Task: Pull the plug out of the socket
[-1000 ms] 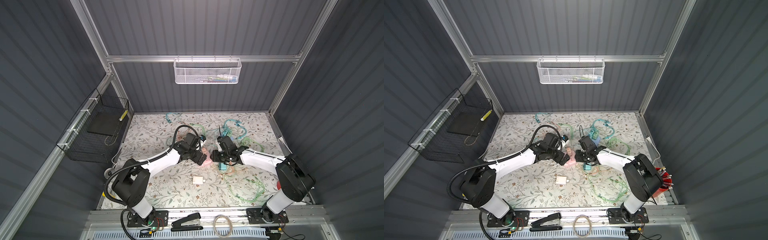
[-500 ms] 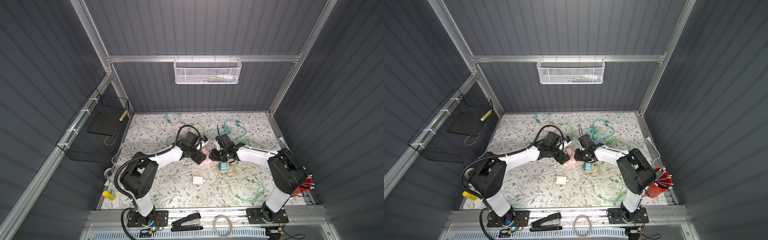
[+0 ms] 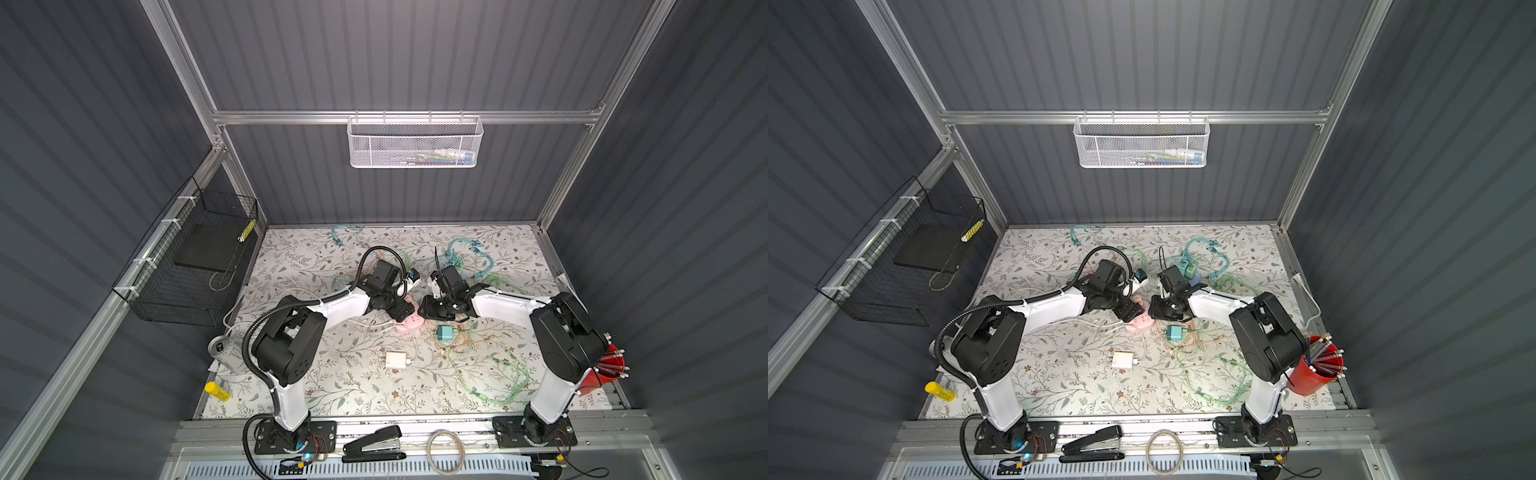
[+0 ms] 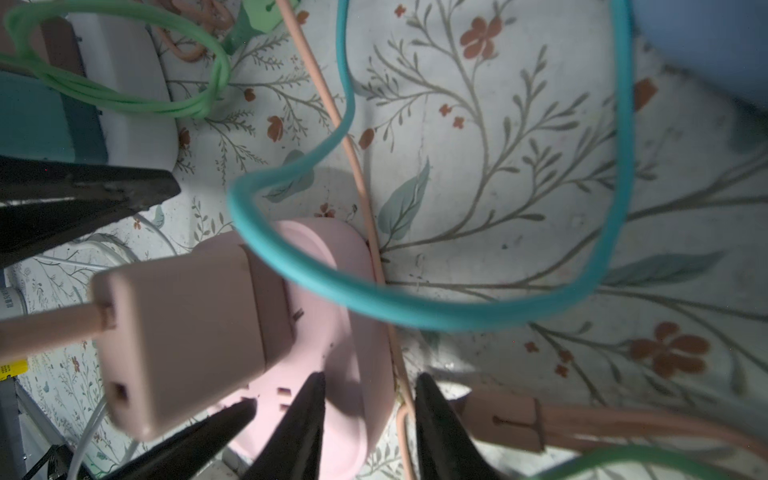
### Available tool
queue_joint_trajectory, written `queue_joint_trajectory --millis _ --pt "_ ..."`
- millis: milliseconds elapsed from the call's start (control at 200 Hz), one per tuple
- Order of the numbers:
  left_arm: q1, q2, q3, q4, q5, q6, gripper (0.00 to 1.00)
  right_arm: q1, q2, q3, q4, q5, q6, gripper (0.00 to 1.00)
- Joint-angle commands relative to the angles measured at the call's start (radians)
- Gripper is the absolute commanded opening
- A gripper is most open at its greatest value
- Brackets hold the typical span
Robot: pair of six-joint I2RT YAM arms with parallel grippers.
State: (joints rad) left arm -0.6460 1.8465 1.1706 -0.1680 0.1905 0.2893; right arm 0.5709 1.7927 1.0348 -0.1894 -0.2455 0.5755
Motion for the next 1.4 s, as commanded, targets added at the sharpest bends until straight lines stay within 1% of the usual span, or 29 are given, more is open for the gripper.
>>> queue_joint_trajectory --millis 0,335,445,595,746,781,881,976,1041,1051,1071,1276,1396 --pt "0.005 0.02 0.027 -0.005 0.041 0.035 0.74 -0.008 0.012 0.024 -0.015 -0.015 -0.012 0.39" --pt "0.005 0.042 0.043 -0.009 0.067 0.028 0.46 -0.018 0.029 0.028 -0.007 -0.024 -0.012 0.46" --pt "0.005 0.046 0.05 -0.005 0.075 0.018 0.36 -0.02 0.034 0.03 -0.001 -0.029 -0.009 0.47" --pt "0.005 0.049 0.054 -0.002 0.097 0.01 0.31 -0.019 0.053 0.034 0.005 -0.038 -0.006 0.47" --pt "0.005 0.039 0.047 -0.003 0.114 0.017 0.3 -0.019 0.061 0.025 0.014 -0.044 0.001 0.47" --pt "0.004 0.035 0.045 -0.003 0.119 0.021 0.28 -0.018 0.063 0.024 0.016 -0.046 0.003 0.47" --pt "0.004 0.03 0.046 -0.011 0.127 0.03 0.27 -0.014 0.072 0.025 0.012 -0.048 0.007 0.44" --pt "0.004 0.022 0.046 -0.011 0.132 0.035 0.25 -0.006 0.077 0.019 0.003 -0.034 0.008 0.41" --pt "0.004 0.017 0.05 -0.008 0.132 0.037 0.24 -0.002 0.083 0.018 -0.005 -0.031 0.002 0.41" --pt "0.003 0.016 0.049 -0.008 0.155 0.038 0.24 -0.001 0.086 0.018 -0.007 -0.031 0.001 0.41" --pt "0.003 0.015 0.049 -0.007 0.163 0.038 0.24 -0.001 0.089 0.018 -0.01 -0.031 -0.001 0.41" --pt "0.003 -0.008 0.046 0.005 0.175 0.041 0.19 0.015 0.101 0.003 -0.031 -0.005 -0.002 0.39" --pt "0.003 -0.021 0.04 0.013 0.195 0.045 0.18 0.02 0.114 -0.009 -0.039 0.007 0.009 0.38"
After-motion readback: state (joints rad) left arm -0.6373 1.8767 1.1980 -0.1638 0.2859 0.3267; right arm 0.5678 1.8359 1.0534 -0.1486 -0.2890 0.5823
